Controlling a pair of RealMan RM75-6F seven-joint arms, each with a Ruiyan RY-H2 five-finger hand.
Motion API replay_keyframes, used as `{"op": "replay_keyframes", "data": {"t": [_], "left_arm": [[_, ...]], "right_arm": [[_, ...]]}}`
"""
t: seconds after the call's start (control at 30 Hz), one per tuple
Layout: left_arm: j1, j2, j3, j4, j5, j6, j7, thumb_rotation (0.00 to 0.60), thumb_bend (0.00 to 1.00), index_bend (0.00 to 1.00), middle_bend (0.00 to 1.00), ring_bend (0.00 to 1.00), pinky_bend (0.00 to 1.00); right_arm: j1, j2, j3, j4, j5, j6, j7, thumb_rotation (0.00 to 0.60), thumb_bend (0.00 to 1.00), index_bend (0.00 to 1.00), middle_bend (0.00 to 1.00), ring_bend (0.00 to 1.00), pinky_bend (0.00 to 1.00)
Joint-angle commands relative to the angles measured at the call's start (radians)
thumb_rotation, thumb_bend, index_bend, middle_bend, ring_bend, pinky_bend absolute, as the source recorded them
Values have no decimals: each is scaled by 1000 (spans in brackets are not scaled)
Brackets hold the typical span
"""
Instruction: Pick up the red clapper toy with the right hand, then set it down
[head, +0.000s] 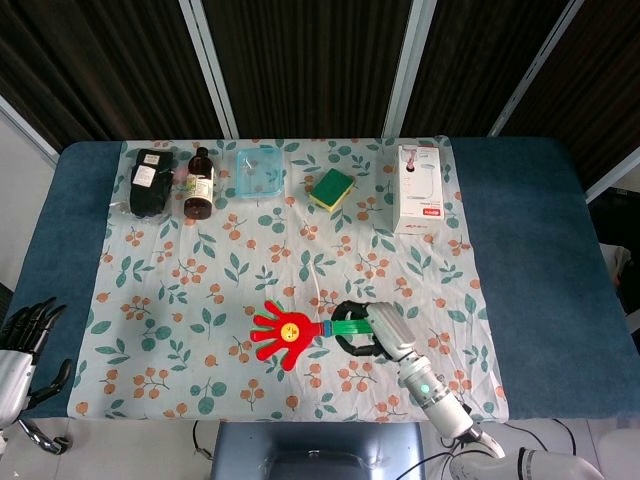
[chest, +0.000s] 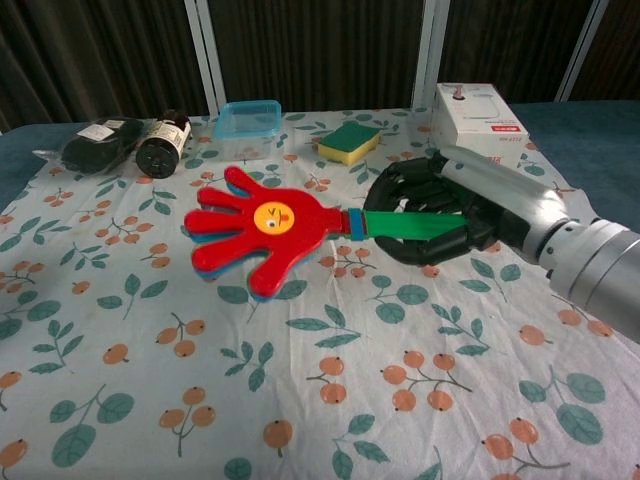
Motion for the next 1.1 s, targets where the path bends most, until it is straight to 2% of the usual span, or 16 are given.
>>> {"op": "replay_keyframes", "data": {"t": [0.03,0.13,0.2,0.27,0.33,0.37,0.47,0.57,0.6,0.67,0.7,0.8,0.87,0.93,1.0,1.1], "left_arm": [[-1,0,0,1,-1,-3,1,600,430,0,0,0,81],[-4,-2,-1,2,-8,-13,4,600,431,0,0,0,81],[-6,-3,-2,1,-12,-19,7,600,431,0,0,0,81],[-7,-4,-4,1,-14,-21,10,600,432,0,0,0,81],[-10,-6,-6,3,-18,-26,12,600,432,0,0,0,81],[-12,-6,-6,3,-21,-30,12,600,432,0,0,0,81],[-15,-6,-7,3,-28,-42,13,600,431,0,0,0,81],[-15,-6,-7,3,-29,-42,13,600,431,0,0,0,81],[-15,-5,-7,2,-28,-42,13,600,431,0,0,0,81],[-14,-7,-9,3,-26,-35,9,600,431,0,0,0,81],[-15,-9,-14,8,-35,-36,7,600,431,0,0,0,81],[-17,-9,-17,7,-47,-46,7,600,430,0,0,0,81],[-17,-11,-18,7,-47,-43,8,600,430,0,0,0,82],[-16,-18,-21,11,-43,-33,10,600,430,0,0,0,82],[-15,-24,-22,17,-43,-29,14,600,430,0,0,0,83],[-15,-26,-22,19,-47,-33,17,600,430,0,0,0,84]], "right_arm": [[-126,-52,27,-61,-122,385,740,600,567,883,624,664,678],[-127,-73,16,-22,-111,382,771,600,569,882,624,664,679],[-107,-78,6,9,-101,332,750,600,570,882,624,664,679],[-76,-92,-2,79,-124,295,643,600,570,882,624,665,679],[-31,-145,-5,202,-146,241,409,600,570,882,624,667,680],[-12,-160,-13,221,-149,208,363,600,570,882,624,669,683],[46,-147,-48,234,-121,36,206,600,570,885,625,674,690],[52,-144,-48,229,-108,12,175,600,570,886,626,675,690],[62,-138,-54,232,-94,-27,132,600,570,887,627,675,691],[86,-122,-54,230,-38,-131,22,600,570,890,629,676,692],[105,-106,-62,246,-15,-191,-86,600,571,892,631,676,692],[117,-59,-41,157,89,-284,-176,600,571,901,636,681,693],[117,-40,-29,117,102,-275,-204,600,573,902,640,683,695],[100,-56,-29,122,27,-165,-194,600,577,906,642,685,694],[78,-88,-35,151,-39,-55,-123,600,587,914,648,691,694],[63,-96,-41,173,-72,11,-21,600,592,917,649,693,694]]}}
